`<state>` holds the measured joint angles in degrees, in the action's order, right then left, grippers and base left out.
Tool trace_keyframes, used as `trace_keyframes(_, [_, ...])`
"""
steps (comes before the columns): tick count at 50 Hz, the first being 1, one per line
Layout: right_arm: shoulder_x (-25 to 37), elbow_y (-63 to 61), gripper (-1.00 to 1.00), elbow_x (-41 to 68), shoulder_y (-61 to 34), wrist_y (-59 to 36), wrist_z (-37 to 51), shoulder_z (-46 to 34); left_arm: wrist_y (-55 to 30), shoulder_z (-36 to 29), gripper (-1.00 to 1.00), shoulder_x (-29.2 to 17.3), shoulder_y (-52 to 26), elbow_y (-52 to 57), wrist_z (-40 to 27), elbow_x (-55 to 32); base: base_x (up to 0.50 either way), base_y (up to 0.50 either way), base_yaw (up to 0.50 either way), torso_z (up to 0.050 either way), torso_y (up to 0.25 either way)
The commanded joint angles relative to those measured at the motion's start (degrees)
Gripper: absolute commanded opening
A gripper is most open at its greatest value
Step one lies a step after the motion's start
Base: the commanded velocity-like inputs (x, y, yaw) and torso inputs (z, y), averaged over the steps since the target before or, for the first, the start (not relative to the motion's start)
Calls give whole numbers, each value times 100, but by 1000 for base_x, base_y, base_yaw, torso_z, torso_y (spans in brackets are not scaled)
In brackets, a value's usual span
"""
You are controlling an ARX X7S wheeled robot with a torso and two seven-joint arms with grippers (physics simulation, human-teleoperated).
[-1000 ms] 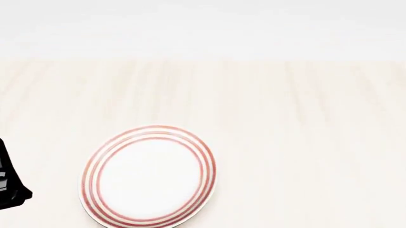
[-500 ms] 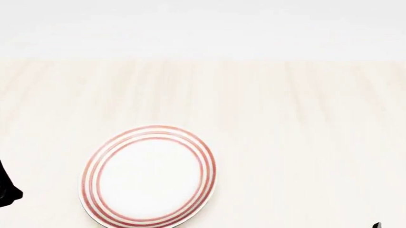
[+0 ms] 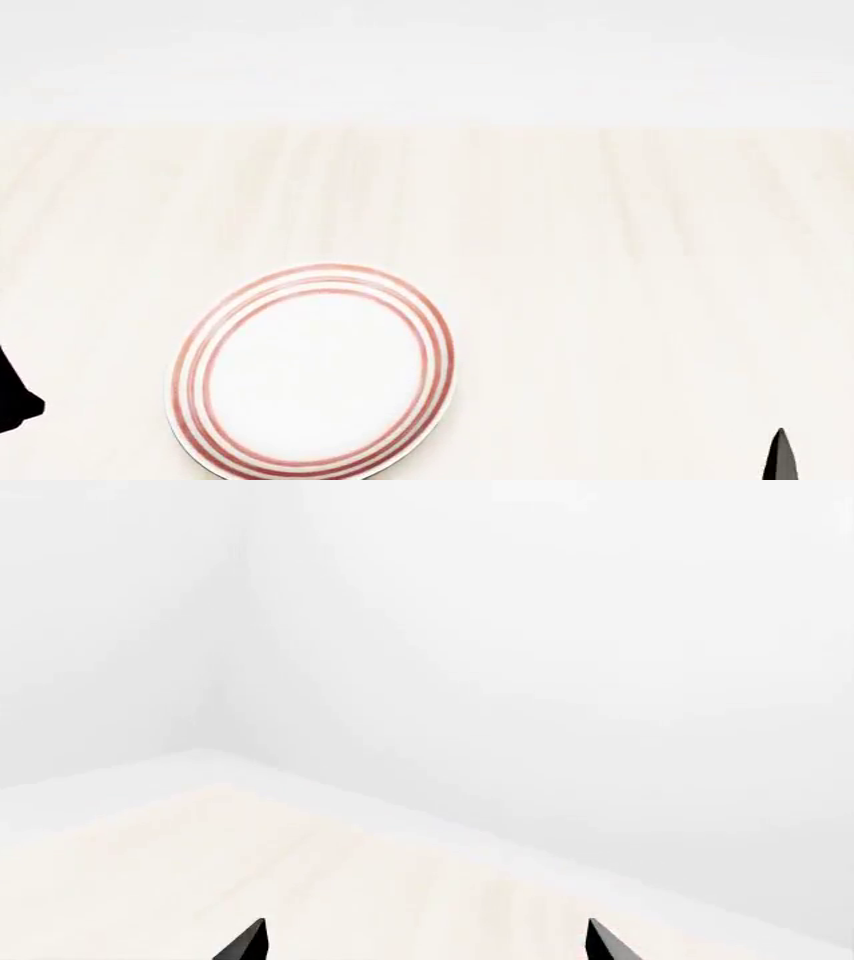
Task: Put the bowl on the plate.
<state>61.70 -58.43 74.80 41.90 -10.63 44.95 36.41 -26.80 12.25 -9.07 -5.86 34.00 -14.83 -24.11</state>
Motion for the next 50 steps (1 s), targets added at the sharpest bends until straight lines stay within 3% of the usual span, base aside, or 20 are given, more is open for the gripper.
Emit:
trace_keyframes(1, [-128,366,100,1675,-69,-1224,-710,2033,-52,46,100,-59,-10,53,-71,-136,0,0,0,0,0])
trace_keyframes(9, [397,806,100,1923,-395,-1116,-667,1759,-90,58,100,-109,-30,72,-116,-202,0,0,0,0,0])
trace_keyframes(16, [858,1358,100,1856,-711,-703,-871,920,-150,112,100,-157,-55,100,-157,-307,0,0,0,0,0])
trace_keyframes(28, [1915,2419,100,1818,-1335,744,-1359,-1150,-195,160,100,-197,-50,166,-236,-428,0,0,0,0,0])
trace_keyframes(33, [2797,2572,100,2068,-1284,1950,-1678,-2204,-192,177,100,-208,-52,156,-267,-455,0,0,0,0,0])
trace_keyframes(50, [2828,2418,100,2698,-1557,1321,-2304,-2231,-167,190,100,-247,-43,124,-332,-539,0,0,0,0,0])
